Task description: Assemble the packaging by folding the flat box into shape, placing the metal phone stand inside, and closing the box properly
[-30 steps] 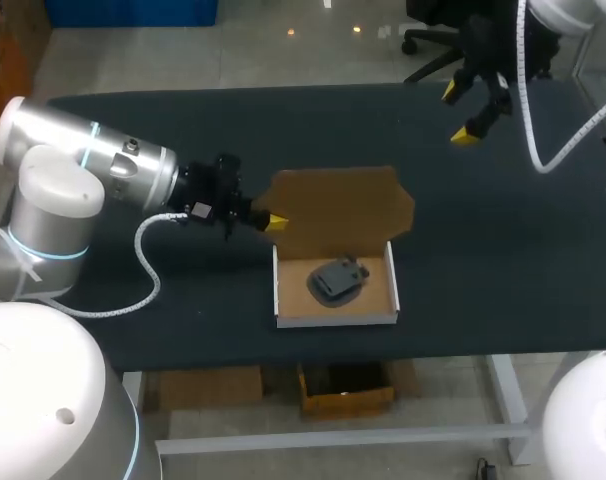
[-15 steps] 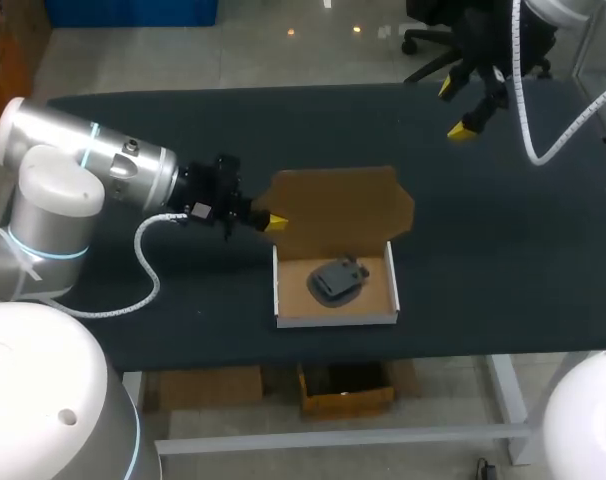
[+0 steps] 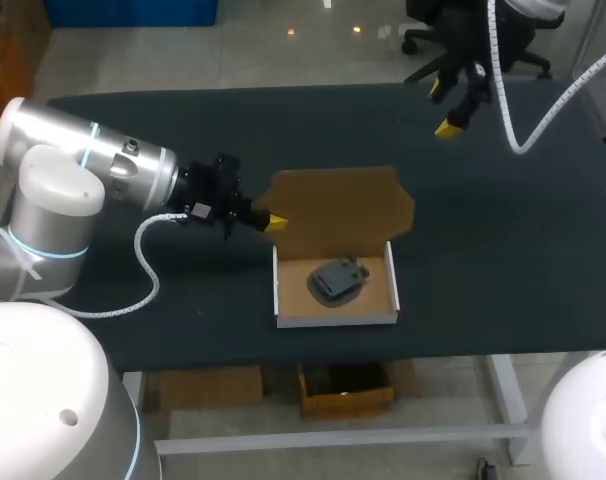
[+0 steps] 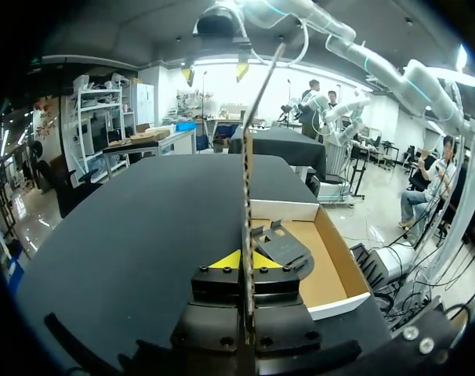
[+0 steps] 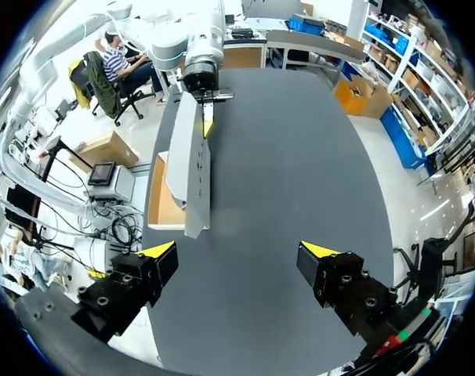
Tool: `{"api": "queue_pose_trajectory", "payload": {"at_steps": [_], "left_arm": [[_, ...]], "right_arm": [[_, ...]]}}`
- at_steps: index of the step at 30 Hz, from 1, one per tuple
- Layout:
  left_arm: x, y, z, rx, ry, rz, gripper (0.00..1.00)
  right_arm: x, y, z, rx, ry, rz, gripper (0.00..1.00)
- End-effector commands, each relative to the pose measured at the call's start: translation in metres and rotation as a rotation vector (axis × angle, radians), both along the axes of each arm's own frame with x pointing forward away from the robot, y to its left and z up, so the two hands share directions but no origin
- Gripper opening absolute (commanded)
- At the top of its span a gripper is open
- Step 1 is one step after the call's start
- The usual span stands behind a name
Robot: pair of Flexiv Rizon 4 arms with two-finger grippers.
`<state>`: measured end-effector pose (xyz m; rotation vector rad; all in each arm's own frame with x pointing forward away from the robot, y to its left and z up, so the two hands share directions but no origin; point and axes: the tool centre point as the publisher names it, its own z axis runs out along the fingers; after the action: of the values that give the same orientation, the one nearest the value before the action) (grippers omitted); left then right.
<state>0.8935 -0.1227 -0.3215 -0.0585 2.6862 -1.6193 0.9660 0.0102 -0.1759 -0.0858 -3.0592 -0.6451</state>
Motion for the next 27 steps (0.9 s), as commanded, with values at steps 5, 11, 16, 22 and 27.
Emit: {"api": "queue_pose_trajectory", "payload": {"at_steps": [5, 11, 16, 22, 27], "left_arm": [[0.000, 0.000, -0.001, -0.003, -0.001, 0.000, 0.00], [-0.004, 0.000, 0.005, -0.020, -0.056, 0.024, 0.00], [-0.006, 0.001, 0.006, -0.013, -0.096, 0.041, 0.00], [-0.006, -0.001, 0.000, 0.009, -0.106, 0.033, 0.00], [-0.005, -0.003, -0.002, 0.005, -0.120, 0.029, 0.00]], "right_arm": [[0.013, 0.013, 0.001, -0.021, 0.030, 0.026, 1.00], [0.014, 0.017, 0.002, -0.021, 0.019, 0.037, 1.00], [0.013, 0.019, 0.004, -0.021, 0.014, 0.048, 1.00], [0.010, 0.022, 0.003, -0.020, 0.013, 0.056, 1.00], [0.006, 0.023, 0.004, -0.018, 0.010, 0.058, 1.00]]}}
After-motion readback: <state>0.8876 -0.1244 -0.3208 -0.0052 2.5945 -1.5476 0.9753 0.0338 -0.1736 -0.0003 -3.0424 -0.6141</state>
